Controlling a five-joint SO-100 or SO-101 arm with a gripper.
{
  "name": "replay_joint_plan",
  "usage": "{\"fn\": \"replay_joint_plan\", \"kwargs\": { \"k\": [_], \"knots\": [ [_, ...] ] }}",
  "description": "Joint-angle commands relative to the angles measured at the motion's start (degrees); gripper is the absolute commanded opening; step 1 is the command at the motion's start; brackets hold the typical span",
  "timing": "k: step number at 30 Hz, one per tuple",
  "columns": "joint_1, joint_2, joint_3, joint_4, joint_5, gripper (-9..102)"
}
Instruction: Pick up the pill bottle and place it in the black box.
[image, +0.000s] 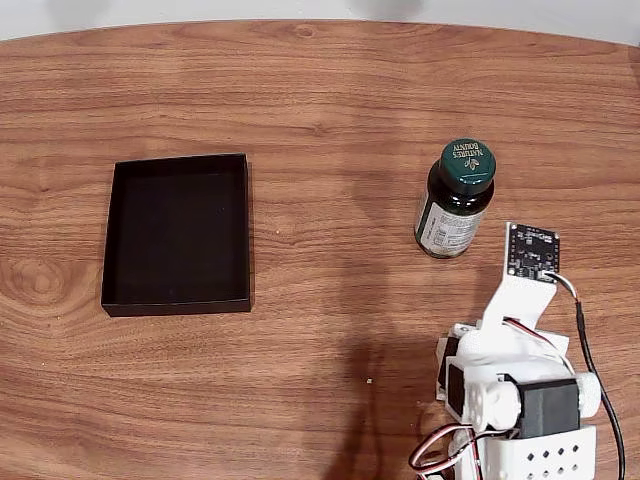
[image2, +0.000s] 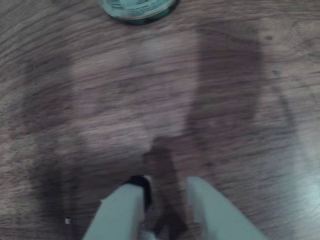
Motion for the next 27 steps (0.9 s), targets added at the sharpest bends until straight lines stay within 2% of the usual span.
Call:
{"fn": "replay_joint_plan", "kwargs": {
  "k": [1, 14, 23, 27],
  "knots": [
    [0.4, -0.3, -0.8, 2.1, -0.4, 15],
    [3.0, -1.3, -0.9, -12.6, 5.9, 30],
    [3.6, -2.0, -0.9, -16.8, 14.9, 31],
    [3.5, -4.2, -0.9, -22.1, 15.0, 32]
  ]
}}
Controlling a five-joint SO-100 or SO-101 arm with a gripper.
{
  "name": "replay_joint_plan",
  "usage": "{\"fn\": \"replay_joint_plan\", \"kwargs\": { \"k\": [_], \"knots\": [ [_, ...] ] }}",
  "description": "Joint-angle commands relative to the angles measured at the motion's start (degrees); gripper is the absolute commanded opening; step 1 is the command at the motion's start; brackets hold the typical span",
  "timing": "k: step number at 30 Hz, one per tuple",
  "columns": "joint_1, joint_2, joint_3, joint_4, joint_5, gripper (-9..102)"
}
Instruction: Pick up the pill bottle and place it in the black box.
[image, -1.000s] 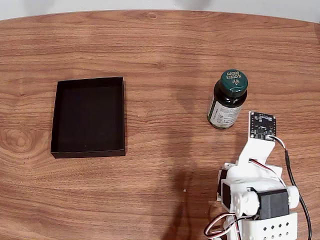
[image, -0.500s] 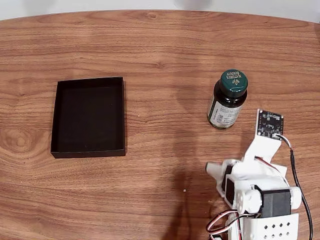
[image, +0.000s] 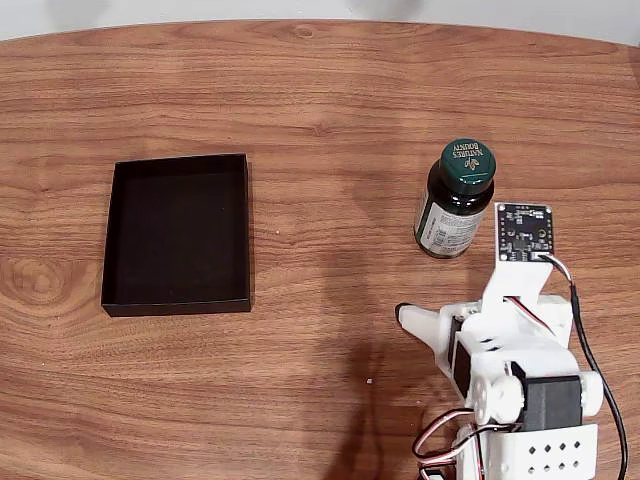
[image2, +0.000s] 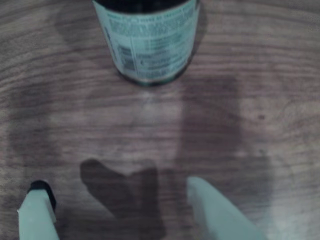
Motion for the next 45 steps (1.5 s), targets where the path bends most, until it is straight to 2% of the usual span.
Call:
{"fn": "replay_joint_plan", "kwargs": {
  "k": [1, 7, 18, 24, 32, 45],
  "knots": [
    [1.0, -2.9, -1.1, -7.1, 0.0, 33],
    [3.8, -12.7, -1.1, -23.7, -1.7, 40],
    [7.8, -26.9, -1.1, -47.0, -1.1, 45],
    [8.2, -31.9, -1.3, -52.5, -0.9, 45],
    [7.6, -44.2, -2.2, -66.4, 0.0, 45],
    [4.7, -63.5, -9.0, -76.2, -1.1, 44]
  ]
}}
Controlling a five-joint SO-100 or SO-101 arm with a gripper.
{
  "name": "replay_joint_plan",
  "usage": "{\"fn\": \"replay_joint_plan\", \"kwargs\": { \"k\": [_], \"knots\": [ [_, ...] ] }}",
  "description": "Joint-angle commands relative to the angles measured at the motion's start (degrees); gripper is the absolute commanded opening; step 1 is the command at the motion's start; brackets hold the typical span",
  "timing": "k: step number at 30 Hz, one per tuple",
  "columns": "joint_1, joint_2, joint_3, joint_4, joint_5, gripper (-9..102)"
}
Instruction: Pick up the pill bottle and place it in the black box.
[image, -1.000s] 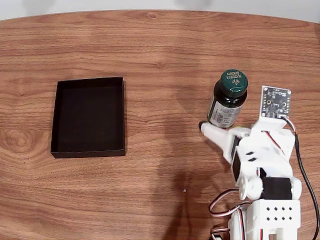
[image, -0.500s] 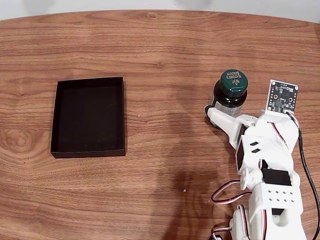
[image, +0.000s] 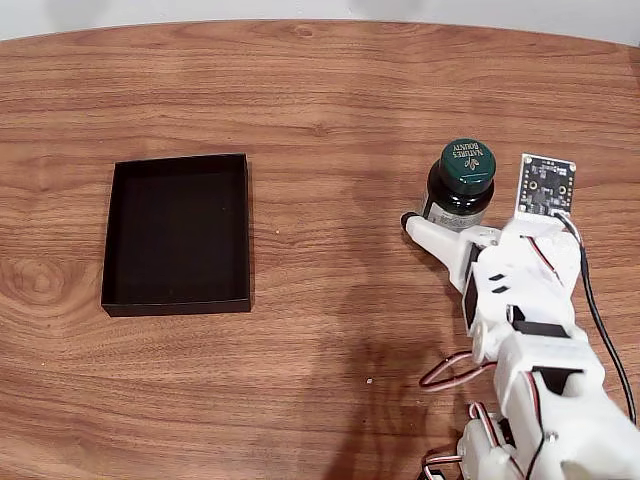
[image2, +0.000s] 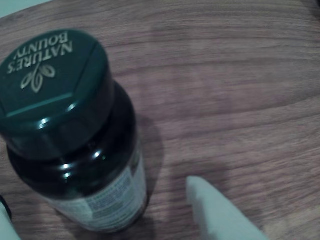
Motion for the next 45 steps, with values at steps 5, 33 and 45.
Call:
{"fn": "replay_joint_plan", "kwargs": {
  "k": [5, 33, 45],
  "knots": [
    [-3.1, -8.3, -6.9, -6.6, -0.5, 44],
    [-3.0, -31.6, -20.5, -18.9, 2.3, 43],
    [-1.5, -35.2, -23.5, -20.9, 3.1, 43]
  ]
}}
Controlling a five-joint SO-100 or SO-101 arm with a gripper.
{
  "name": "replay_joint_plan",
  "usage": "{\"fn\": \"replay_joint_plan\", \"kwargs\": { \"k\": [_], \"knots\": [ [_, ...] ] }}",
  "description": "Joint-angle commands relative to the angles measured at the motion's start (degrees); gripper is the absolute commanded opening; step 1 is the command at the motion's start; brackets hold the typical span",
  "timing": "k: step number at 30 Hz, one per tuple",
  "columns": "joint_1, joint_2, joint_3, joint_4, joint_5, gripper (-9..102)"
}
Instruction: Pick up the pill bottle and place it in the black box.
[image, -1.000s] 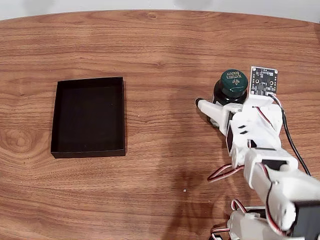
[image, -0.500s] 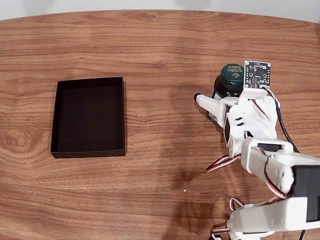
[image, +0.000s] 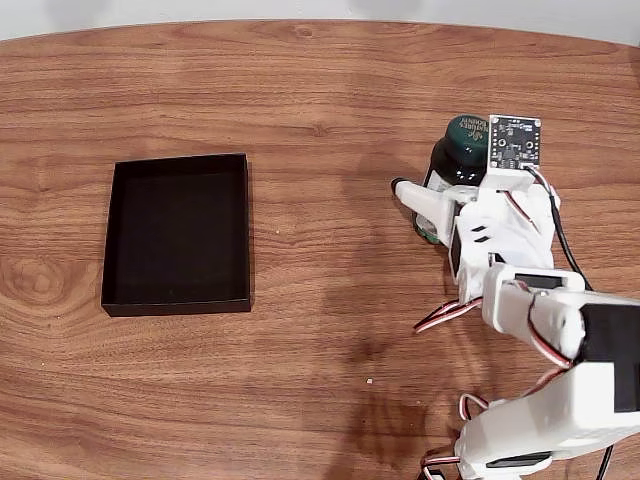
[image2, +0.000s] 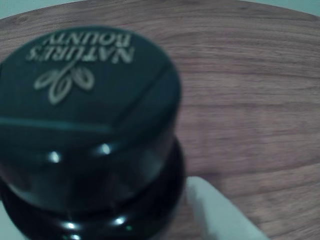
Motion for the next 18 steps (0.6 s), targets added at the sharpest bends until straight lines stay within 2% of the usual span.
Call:
{"fn": "replay_joint_plan", "kwargs": {
  "k": [1, 18],
  "knots": [
    [0.9, 0.3, -4.0, -1.8, 0.6, 43],
    [1.3, 2.0, -2.6, -2.5, 0.5, 49]
  ]
}}
